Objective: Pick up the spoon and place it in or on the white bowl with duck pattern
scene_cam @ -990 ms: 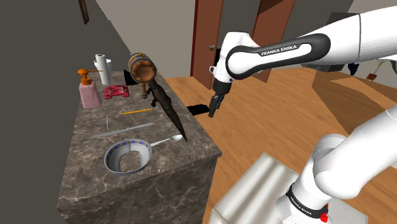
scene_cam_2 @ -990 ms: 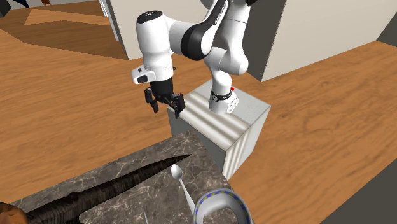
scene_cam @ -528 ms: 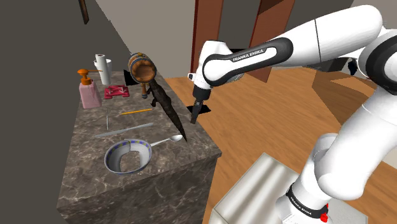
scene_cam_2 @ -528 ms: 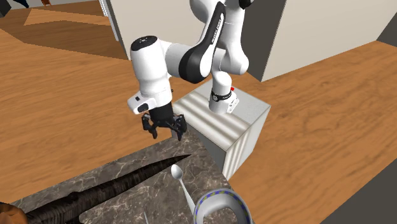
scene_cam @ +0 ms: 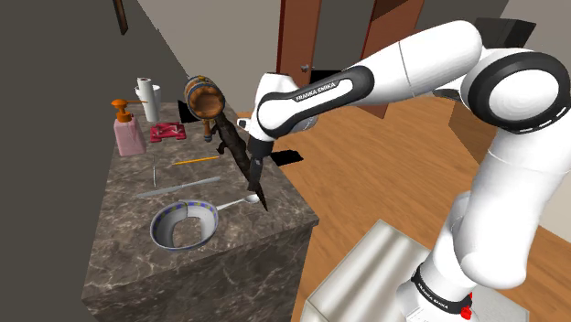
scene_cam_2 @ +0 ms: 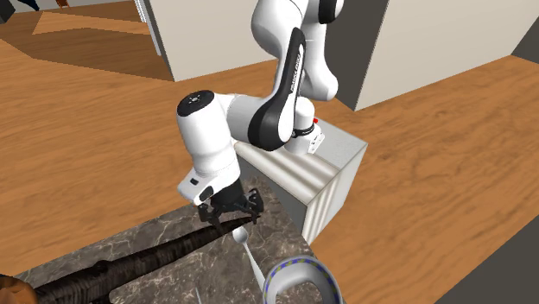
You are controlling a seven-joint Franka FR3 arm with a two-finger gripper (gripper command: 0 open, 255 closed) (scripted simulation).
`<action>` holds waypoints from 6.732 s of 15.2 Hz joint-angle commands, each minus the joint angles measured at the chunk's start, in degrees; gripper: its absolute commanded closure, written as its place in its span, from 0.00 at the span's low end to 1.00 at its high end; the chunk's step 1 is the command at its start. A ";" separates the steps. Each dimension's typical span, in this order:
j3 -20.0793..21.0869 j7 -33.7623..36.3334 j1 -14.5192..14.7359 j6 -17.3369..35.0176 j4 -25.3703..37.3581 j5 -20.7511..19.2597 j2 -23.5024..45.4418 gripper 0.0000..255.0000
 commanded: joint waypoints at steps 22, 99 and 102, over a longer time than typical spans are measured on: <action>3.37 -6.20 2.56 5.35 6.63 1.68 11.67 1.00; 6.52 11.70 11.52 -8.48 28.74 -4.87 16.85 0.00; 6.51 11.70 11.53 -8.48 28.74 -4.87 16.85 0.00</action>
